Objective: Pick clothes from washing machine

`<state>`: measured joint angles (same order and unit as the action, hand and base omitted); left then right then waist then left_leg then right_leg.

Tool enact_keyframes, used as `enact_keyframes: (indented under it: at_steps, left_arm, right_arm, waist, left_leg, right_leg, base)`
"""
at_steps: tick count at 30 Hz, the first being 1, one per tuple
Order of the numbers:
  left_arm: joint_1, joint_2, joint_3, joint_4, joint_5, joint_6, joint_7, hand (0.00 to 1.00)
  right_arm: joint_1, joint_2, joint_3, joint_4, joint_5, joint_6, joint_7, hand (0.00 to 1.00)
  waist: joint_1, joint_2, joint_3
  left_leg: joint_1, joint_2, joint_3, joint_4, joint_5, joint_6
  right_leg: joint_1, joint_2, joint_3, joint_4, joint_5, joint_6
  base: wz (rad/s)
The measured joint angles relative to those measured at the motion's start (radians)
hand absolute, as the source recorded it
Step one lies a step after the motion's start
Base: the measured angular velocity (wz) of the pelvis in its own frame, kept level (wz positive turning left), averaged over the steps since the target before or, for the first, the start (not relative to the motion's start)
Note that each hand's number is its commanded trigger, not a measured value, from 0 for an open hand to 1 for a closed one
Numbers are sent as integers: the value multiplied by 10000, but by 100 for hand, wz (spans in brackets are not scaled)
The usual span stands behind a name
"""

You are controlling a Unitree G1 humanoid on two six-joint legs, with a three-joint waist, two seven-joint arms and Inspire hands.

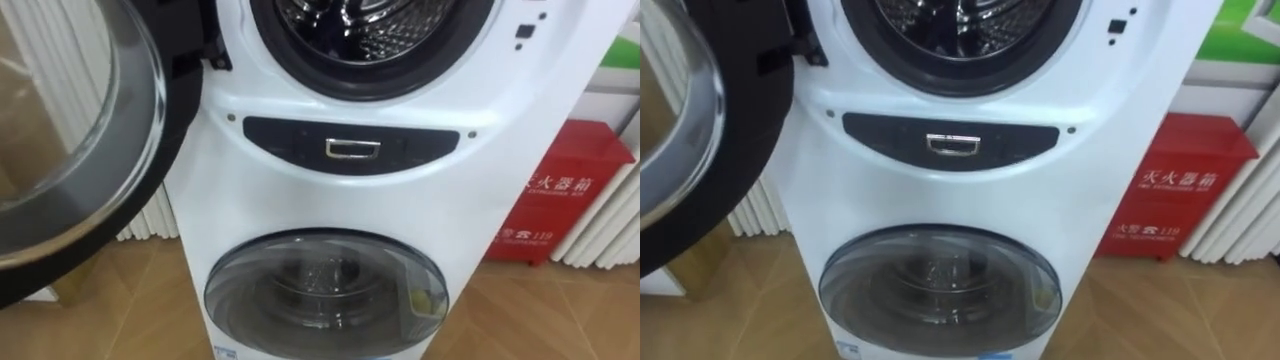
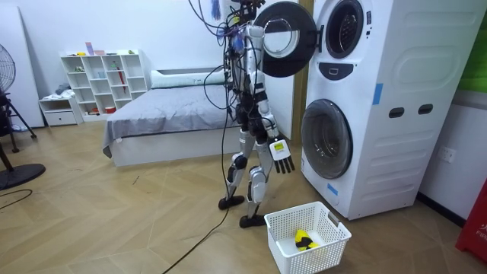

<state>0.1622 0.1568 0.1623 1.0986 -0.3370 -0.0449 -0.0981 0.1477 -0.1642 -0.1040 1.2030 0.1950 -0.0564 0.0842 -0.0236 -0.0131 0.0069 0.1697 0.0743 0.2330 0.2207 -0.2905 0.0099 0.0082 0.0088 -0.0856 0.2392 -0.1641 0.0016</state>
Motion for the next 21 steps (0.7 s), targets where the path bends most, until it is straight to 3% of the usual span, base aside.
enact_keyframes:
  at_steps: [6,9,13,14,17,19,21]
  left_arm:
    - [-531,37,692,-1718,-1075,-57,492,0]
    - [-642,292,960,-3174,-1445,-64,710,0]
    - [-1084,1009,1114,-4527,-1419,-130,1102,0]
    - [-1147,1187,1170,-4934,-1418,-85,1306,0]
    - [-1183,1700,1327,-6204,-1579,-81,1554,0]
    - [-1411,1999,1646,-6403,-1614,-60,1570,0]
    - [-1589,2174,1949,-6428,-1591,293,1768,0]
  right_arm:
    - [21,-34,-650,-237,-11,0,-85,0]
    - [120,-42,-926,-332,-23,-110,-132,0]
    - [197,-57,-1245,-300,-13,-173,-172,0]
    - [232,-58,-1248,-314,-30,-172,-162,0]
    - [387,-96,-1272,-462,-30,-171,-145,0]
    - [402,-129,-1465,-448,-72,-149,-69,0]
    - [423,-255,-1578,-461,-88,-76,-14,0]
  waist:
    - [10,147,37]
    - [20,225,50]
    - [19,310,-11]
    - [23,401,-53]
    - [84,586,-59]
    - [45,768,-69]
    - [19,897,-53]
  left_leg:
    - [-123,-48,-203,-356,1,0]
    - [-181,-163,-389,-362,3,2]
    - [-153,-196,-494,-357,3,3]
    - [-155,-191,-491,-353,3,3]
    - [-29,-192,-469,-418,3,2]
    - [23,-177,-473,-419,5,1]
    - [10,-175,-471,-414,5,1]
  right_leg:
    - [-373,-106,-268,340,-14,24]
    - [-360,-121,-292,239,-6,29]
    - [-189,-155,-300,-48,60,128]
    - [-195,-129,-266,-51,72,121]
    - [-145,-45,-167,-52,89,97]
    - [-82,-4,-158,-117,109,65]
    - [-129,9,-123,-119,122,43]
  base:
    - [11]
    - [4]
    - [3]
    - [-6]
    - [-9]
    - [-8]
    - [-6]
